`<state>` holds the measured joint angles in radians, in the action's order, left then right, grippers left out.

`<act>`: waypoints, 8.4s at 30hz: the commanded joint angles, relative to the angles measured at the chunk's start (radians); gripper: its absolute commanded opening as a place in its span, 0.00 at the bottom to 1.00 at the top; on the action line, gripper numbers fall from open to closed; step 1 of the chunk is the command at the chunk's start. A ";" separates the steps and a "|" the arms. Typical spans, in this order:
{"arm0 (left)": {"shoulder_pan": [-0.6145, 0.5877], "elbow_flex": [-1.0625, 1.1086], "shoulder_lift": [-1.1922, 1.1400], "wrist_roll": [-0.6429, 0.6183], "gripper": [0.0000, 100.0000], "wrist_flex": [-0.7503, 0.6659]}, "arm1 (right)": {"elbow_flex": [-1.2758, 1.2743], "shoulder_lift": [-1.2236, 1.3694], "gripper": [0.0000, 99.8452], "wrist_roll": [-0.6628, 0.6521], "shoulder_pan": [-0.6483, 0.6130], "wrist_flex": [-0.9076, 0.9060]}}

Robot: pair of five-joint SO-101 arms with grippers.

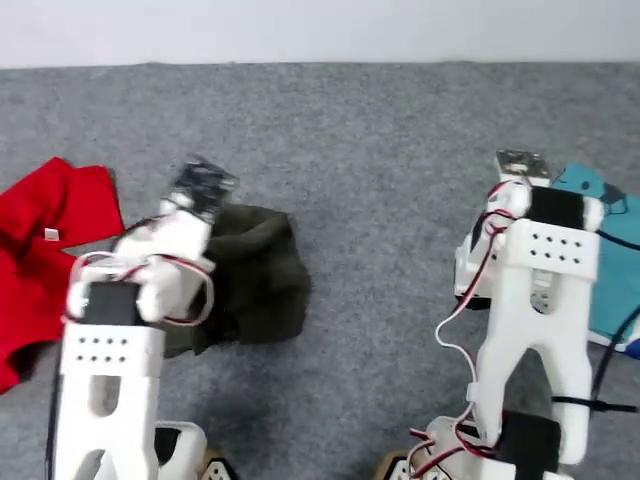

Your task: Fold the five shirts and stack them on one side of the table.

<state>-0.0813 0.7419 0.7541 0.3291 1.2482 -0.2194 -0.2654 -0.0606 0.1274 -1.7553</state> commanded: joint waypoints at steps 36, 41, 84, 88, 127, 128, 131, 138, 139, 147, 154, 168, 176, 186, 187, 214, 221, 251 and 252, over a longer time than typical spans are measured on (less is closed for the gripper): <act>-0.821 0.056 0.020 0.209 0.21 0.035 | 0.565 0.719 0.19 -0.150 -1.070 0.104; -0.818 0.050 0.021 0.204 0.20 0.049 | 0.651 0.852 0.18 -0.144 -1.061 0.122; -0.226 -0.338 0.017 -0.020 0.20 0.322 | 0.462 0.374 0.01 -0.667 -0.367 -0.042; -0.226 -0.277 0.020 -0.020 0.20 0.313 | 0.381 0.374 0.01 -0.686 -0.355 -0.030; 0.075 -0.236 -0.482 0.040 0.02 0.041 | 0.425 0.266 0.01 -0.575 -0.156 0.039; 0.064 -0.248 -0.491 0.041 0.02 0.040 | 0.423 0.266 0.01 -0.568 -0.151 0.061; 0.048 -0.289 -0.525 0.044 0.10 0.109 | 0.419 0.289 0.01 -0.555 -0.154 0.125; -0.043 -0.387 -0.525 0.048 0.24 0.213 | 0.425 0.450 0.01 -0.511 -0.147 0.288; -0.061 -0.403 -0.517 0.054 0.24 0.216 | 0.425 0.467 0.01 -0.493 -0.142 0.311; -0.040 -0.483 -0.450 0.250 0.22 0.483 | 0.425 0.532 0.01 -0.430 -0.168 0.332; -0.038 -0.367 -0.397 0.362 0.17 0.506 | 0.425 0.535 0.01 -0.430 -0.168 0.329; 0.015 0.001 -0.388 0.408 0.19 0.265 | 0.425 0.530 0.01 -0.430 -0.162 0.271; -0.069 0.045 -0.390 0.350 0.24 0.098 | 0.425 0.529 0.01 -0.430 -0.163 0.263; -0.101 0.053 -0.571 0.348 0.24 0.034 | 0.425 0.529 0.01 -0.430 -0.166 0.263; -0.110 0.051 -0.603 0.348 0.23 0.012 | 0.425 0.529 0.01 -0.430 -0.166 0.263; -0.037 0.030 -0.382 0.351 0.12 0.193 | 0.425 0.533 0.01 -0.431 -0.168 0.266; -0.055 0.027 -0.443 0.351 0.15 0.078 | 0.425 0.535 0.01 -0.430 -0.168 0.266; -0.048 -0.490 -0.583 0.351 0.01 0.503 | 0.423 0.371 0.01 -0.480 -0.165 0.236; -0.044 -0.475 -0.583 0.351 0.02 0.502 | 0.423 0.369 0.01 -0.483 -0.165 0.236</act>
<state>-0.1304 0.2969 0.1726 0.6836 1.7177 0.1918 0.1734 -0.5240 -0.0368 -1.5113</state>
